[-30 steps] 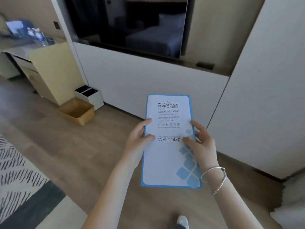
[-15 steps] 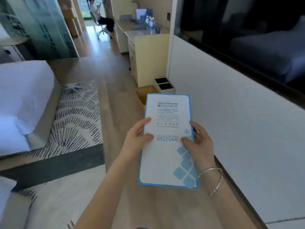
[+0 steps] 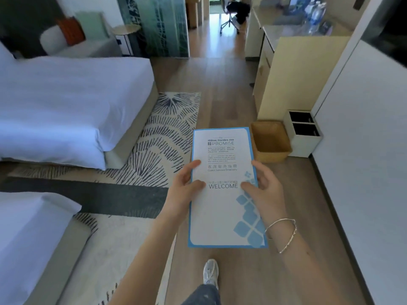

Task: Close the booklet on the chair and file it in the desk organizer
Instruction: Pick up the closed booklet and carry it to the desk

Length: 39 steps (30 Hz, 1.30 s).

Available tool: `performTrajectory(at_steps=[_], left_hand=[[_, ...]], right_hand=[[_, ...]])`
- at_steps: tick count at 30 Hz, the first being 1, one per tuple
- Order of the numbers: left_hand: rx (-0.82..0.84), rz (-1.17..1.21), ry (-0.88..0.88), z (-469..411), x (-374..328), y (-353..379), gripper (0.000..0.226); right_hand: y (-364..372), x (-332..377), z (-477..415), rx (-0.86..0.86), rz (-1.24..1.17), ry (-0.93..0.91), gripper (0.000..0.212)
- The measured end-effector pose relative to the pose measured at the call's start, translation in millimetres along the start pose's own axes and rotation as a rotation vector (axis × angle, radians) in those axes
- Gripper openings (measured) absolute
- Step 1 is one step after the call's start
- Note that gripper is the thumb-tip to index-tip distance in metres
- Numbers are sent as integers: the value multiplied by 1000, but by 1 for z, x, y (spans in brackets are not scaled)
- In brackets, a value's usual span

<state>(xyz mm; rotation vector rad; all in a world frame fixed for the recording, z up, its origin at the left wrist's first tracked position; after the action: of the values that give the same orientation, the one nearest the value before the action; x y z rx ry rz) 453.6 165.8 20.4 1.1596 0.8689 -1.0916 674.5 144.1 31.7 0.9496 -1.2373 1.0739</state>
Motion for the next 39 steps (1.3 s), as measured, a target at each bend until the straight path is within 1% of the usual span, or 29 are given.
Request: performTrajectory(at_steps=[7,10,13,17,21,25,28,33,36,39], left_hand=[[45,-22,42,-178,-74,12,52],[51,4,32,-248,-81,27,51],[48,10,4,-326,-77,44,49],[44,10,-9,-443,-81,78,49],[23,19,-3,-563,-113,114,48],[10,-3,10,-659,-149,134,49],[-36,-14,7,-733,-166,134,50],[-85,-18,11,-861,-172,117,49],[-77,10,11,-953,-185,103,49],[-35,5,36,-1050,-218,96,49]], right_hand=[[44,54,-170,-12,-20,-29,55],[49,62,-241,-23,-11,-22,55],[51,54,-318,-32,-12,0,56],[49,47,-442,-27,-34,25,57],[56,66,-575,24,-55,43,57],[70,96,-681,42,-52,25,55],[92,107,-760,79,-29,18,55],[142,98,-890,102,5,18,55],[181,99,-974,86,-1,0,55],[217,114,-1058,48,-18,-17,54]])
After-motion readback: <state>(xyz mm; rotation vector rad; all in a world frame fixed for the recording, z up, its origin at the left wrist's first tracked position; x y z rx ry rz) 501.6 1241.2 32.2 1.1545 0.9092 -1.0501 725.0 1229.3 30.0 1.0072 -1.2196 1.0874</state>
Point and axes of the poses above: each hand's wrist, its own z-axis away from the middle knuckle, its own y-axis out of the palm, x = y × z, the point moved 8 cm from there along -z, towards the middle knuckle, and after that the axes turned 4 degrees about z, right-handed, at the moved point
